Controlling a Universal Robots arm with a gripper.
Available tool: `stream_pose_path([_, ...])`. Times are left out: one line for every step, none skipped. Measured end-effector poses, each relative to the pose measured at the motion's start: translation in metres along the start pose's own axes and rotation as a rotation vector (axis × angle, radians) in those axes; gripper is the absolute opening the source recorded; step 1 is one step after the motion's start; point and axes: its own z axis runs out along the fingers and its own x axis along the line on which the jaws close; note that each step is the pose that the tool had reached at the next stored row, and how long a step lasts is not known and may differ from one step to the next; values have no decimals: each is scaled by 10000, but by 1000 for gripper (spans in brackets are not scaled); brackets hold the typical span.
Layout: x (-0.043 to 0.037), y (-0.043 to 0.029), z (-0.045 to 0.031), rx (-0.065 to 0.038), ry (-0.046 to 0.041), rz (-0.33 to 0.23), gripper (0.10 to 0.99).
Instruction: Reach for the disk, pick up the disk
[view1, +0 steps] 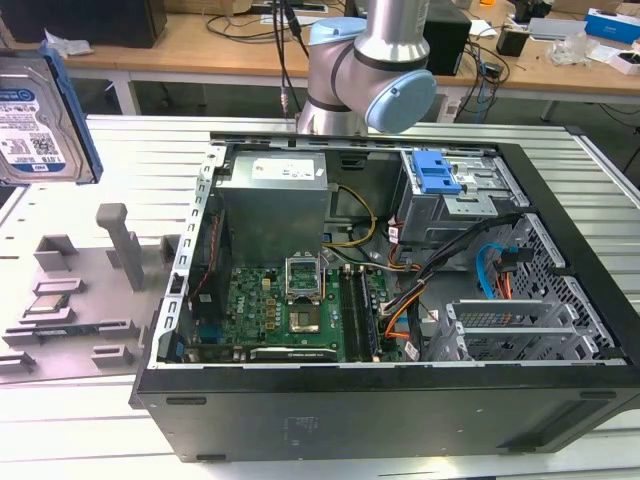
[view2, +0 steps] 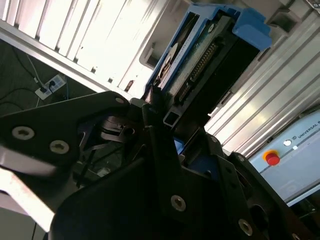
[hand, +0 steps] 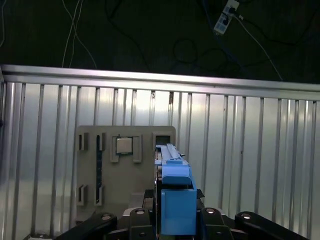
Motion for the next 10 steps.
stream_pose_path([0,2,-75,0,0,0,369])
stream_pose_path([-1,3,-119,0,0,-1,369])
stream_pose_path([-1,5,-171,0,0,-1,369])
stream_pose_path([-2,6,-195,0,0,-1,369])
stream_pose_path([-2,7,-225,1,-1,0,369])
stream_pose_path([-3,8,-262,0,0,0,369])
stream_pose_path([-3,9,-288,0,-1,0,369])
stream_pose_path([-3,11,-333,-1,0,0,369])
stream_pose_path([-3,12,-373,0,0,0,369])
stream_pose_path([-3,13,-405,0,0,0,369])
